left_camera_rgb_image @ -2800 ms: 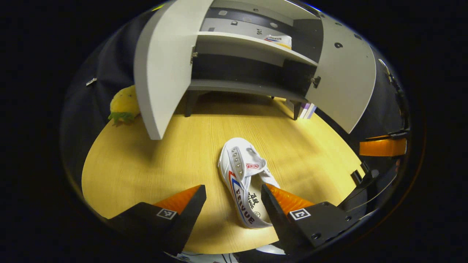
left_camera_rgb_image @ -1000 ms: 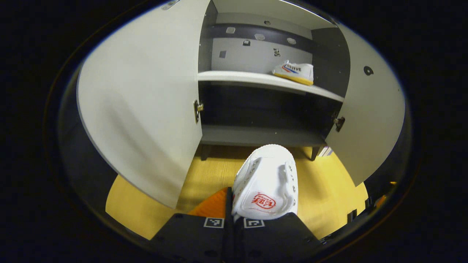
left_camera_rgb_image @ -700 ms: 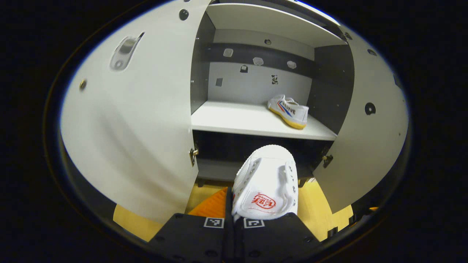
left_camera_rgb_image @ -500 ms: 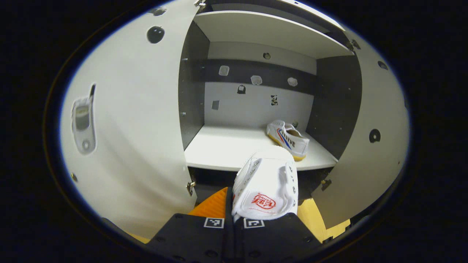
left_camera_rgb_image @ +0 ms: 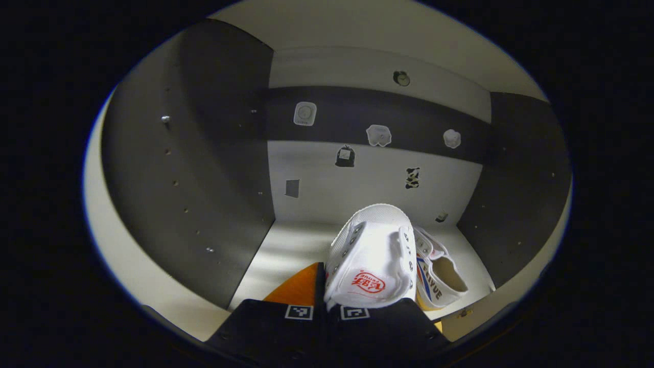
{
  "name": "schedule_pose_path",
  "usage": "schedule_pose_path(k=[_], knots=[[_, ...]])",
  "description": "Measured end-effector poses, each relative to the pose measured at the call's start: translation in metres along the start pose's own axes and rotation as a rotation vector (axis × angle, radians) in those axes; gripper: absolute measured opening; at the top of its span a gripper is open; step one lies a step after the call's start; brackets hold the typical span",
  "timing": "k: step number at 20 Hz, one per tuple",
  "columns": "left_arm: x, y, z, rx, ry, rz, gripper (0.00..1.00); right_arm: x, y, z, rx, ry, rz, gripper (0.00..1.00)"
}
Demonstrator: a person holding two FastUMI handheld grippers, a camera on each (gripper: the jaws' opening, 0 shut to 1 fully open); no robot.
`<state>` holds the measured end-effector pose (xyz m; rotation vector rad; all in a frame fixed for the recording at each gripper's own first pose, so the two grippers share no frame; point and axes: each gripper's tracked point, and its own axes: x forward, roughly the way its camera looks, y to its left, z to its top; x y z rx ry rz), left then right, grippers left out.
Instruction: Grab one shoe with the right hand and put it into the shoe cabinet, grab the other shoe with the left hand and put it into the shoe cabinet; then close the right door with the right hand and the left door with the left hand.
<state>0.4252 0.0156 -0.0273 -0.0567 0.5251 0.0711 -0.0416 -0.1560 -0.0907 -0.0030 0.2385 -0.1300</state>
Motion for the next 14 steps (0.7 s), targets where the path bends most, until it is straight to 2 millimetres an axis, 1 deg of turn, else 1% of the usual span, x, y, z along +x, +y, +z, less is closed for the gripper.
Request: schedule_pose_path(k=[2,4,5,7,9,10,12,13,14], knots=[[0.035,0.002,0.006,0.006,0.04,0.033,0.06,-0.001,-0.012,0.005,-0.009,-0.015,-0.025,0.99],[0.061,0.005,0.005,0.066,0.074,0.074,0.06,-0.001,-0.023,0.006,-0.006,-0.017,-0.052,0.98],[0.072,0.003,0.002,0.094,0.092,0.085,0.06,-0.002,-0.03,0.003,-0.001,-0.013,-0.071,0.98],[0.091,0.0,-0.012,0.142,0.157,0.094,0.06,-0.002,-0.042,-0.004,0.015,0.008,-0.103,0.99],[0.105,-0.002,-0.022,0.17,0.195,0.098,0.05,-0.002,-0.052,-0.006,0.026,0.013,-0.127,0.99],[0.11,-0.001,-0.023,0.174,0.2,0.103,0.06,-0.002,-0.054,-0.005,0.026,0.011,-0.135,0.99],[0.114,0.001,-0.028,0.163,0.218,0.12,0.08,-0.001,-0.058,-0.008,0.023,0.011,-0.143,0.99],[0.111,0.002,-0.029,0.153,0.221,0.124,0.1,-0.001,-0.06,-0.008,0.025,0.011,-0.144,0.99],[0.108,0.001,-0.027,0.142,0.214,0.117,0.16,-0.001,-0.06,-0.007,0.031,0.008,-0.142,0.99]])
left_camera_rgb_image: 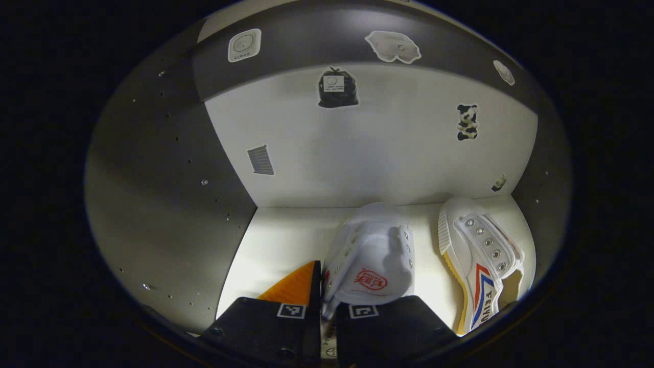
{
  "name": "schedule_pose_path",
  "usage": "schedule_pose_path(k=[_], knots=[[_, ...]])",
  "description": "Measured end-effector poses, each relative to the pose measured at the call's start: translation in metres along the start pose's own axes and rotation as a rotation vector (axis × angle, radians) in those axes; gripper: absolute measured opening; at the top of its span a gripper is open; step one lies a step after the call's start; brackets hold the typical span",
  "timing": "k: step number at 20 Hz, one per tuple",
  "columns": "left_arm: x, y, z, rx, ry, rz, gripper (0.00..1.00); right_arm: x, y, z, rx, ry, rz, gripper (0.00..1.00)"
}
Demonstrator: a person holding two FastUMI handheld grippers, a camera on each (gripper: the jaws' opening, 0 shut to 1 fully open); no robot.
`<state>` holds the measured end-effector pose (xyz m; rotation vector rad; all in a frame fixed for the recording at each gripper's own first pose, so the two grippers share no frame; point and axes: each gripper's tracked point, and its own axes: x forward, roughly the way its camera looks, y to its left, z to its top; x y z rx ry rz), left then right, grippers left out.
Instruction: Grab one shoe with the right hand and put it into the shoe cabinet, grab the other shoe with the left hand and put it into the shoe cabinet; then close the right door with the right hand and the left door with the left hand.
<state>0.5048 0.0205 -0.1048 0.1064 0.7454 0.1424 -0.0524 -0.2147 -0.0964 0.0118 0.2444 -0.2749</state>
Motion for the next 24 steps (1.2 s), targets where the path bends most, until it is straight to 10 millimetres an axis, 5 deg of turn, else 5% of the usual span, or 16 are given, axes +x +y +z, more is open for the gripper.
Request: schedule_pose_path(k=[1,4,5,8,18,24], knots=[[-0.007,0.002,0.001,-0.004,-0.006,0.004,0.17,0.0,0.001,0.001,0.006,-0.003,0.005,0.99],[-0.035,0.011,0.005,0.02,-0.052,0.013,0.61,0.007,0.001,0.005,0.015,-0.012,0.021,0.99],[-0.048,0.013,0.004,0.028,-0.077,0.004,0.64,0.008,0.0,0.007,0.016,-0.017,0.03,0.99],[-0.097,0.012,-0.013,0.018,-0.163,-0.034,0.96,0.007,-0.008,0.017,0.032,-0.041,0.032,0.99],[-0.298,0.007,-0.084,-0.138,-0.526,-0.118,0.96,0.01,-0.043,0.052,0.063,-0.082,0.023,0.99],[-0.371,0.024,-0.163,-0.243,-0.632,-0.121,0.95,0.02,-0.034,0.104,0.056,-0.138,0.087,0.99]])
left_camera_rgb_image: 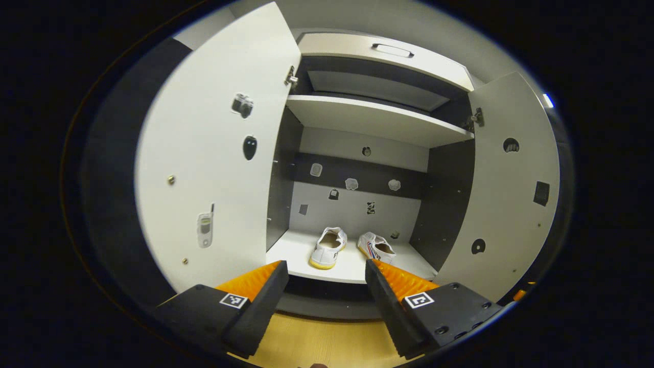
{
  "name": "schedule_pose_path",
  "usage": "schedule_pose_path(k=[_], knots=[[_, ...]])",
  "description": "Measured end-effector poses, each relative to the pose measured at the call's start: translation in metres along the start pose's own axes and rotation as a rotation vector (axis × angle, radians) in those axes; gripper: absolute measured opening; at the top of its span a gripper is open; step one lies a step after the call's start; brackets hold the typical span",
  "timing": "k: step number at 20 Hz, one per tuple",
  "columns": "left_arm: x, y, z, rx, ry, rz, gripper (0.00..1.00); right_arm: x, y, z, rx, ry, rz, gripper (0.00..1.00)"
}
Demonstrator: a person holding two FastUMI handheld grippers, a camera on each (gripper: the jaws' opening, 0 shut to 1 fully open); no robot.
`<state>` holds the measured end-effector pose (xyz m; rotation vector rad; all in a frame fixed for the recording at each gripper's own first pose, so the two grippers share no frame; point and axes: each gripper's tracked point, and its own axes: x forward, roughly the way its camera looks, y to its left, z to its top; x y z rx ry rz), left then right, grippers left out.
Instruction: Grab one shoe with the right hand and put it into the shoe cabinet, grab the other shoe with the left hand and put it into the shoe cabinet; then close the right door with the right hand and the left door with the left hand.
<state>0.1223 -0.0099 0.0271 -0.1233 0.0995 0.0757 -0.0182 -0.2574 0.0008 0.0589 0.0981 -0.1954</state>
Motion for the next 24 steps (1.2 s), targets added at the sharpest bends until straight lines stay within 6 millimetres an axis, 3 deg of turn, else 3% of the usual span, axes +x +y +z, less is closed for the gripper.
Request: schedule_pose_path(k=[6,10,15,19,24], knots=[[-0.051,0.04,-0.065,0.034,0.029,0.106,0.95,0.035,0.025,0.058,0.016,-0.051,0.085,0.99],[-0.069,0.03,-0.076,0.05,0.039,0.083,0.95,0.062,0.041,0.097,0.061,-0.086,0.13,0.99],[-0.07,0.01,-0.08,0.092,0.064,0.012,0.95,0.079,0.053,0.134,0.121,-0.114,0.152,0.98],[-0.072,0.006,-0.085,0.11,0.075,-0.051,0.95,0.091,0.064,0.138,0.108,-0.109,0.142,0.98],[-0.069,0.026,-0.091,0.113,0.121,-0.072,0.95,0.089,0.07,0.137,0.067,-0.101,0.077,0.98]])
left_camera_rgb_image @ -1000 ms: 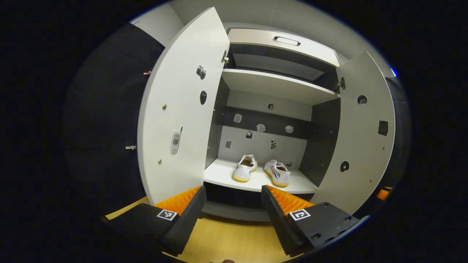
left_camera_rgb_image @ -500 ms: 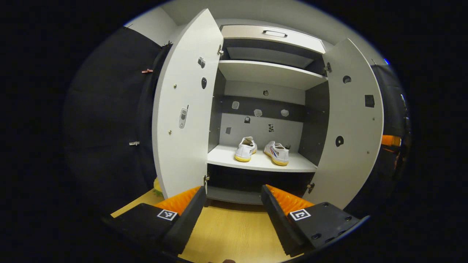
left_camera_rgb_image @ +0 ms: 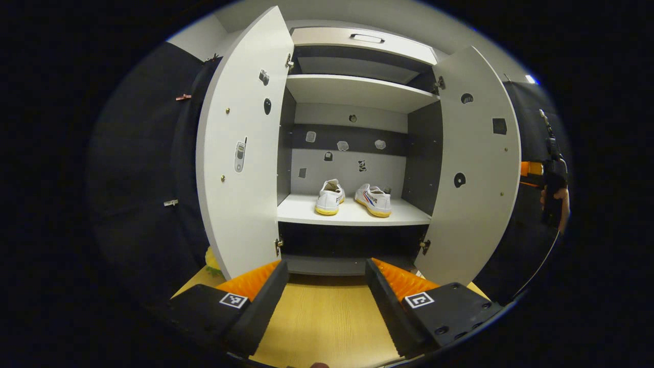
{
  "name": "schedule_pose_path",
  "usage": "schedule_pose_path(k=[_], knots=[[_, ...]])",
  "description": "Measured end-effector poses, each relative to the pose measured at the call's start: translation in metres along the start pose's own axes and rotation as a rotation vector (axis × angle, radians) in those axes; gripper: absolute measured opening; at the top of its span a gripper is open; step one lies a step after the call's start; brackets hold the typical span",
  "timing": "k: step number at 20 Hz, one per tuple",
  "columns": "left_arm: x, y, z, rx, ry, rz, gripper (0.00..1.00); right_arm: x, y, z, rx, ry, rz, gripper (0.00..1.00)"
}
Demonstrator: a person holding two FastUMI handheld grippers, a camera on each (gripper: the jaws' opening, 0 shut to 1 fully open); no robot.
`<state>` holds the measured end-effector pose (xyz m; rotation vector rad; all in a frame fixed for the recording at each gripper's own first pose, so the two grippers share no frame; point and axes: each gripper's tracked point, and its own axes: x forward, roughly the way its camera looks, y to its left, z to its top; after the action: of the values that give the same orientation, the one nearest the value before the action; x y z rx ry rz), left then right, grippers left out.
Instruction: Grab one shoe with the right hand and put it into the shoe cabinet, grab the other shoe with the left hand and put it into the shoe cabinet; then close the right door with the right hand and the left door with the left hand.
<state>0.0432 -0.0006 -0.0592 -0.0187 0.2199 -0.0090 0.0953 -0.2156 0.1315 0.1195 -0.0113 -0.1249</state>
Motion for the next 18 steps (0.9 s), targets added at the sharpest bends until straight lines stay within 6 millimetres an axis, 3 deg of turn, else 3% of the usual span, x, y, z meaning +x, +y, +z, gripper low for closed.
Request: schedule_pose_path(k=[6,12,18], knots=[[0.005,0.018,-0.005,-0.04,0.008,-0.024,0.95,-0.009,0.025,0.0,-0.074,-0.012,-0.022,0.98],[0.008,0.035,-0.003,-0.055,0.007,-0.025,0.95,-0.007,0.075,-0.017,-0.007,0.021,0.039,0.98],[0.001,0.059,-0.004,-0.084,0.004,-0.014,0.95,0.008,0.131,-0.032,0.022,0.041,0.102,0.98]])
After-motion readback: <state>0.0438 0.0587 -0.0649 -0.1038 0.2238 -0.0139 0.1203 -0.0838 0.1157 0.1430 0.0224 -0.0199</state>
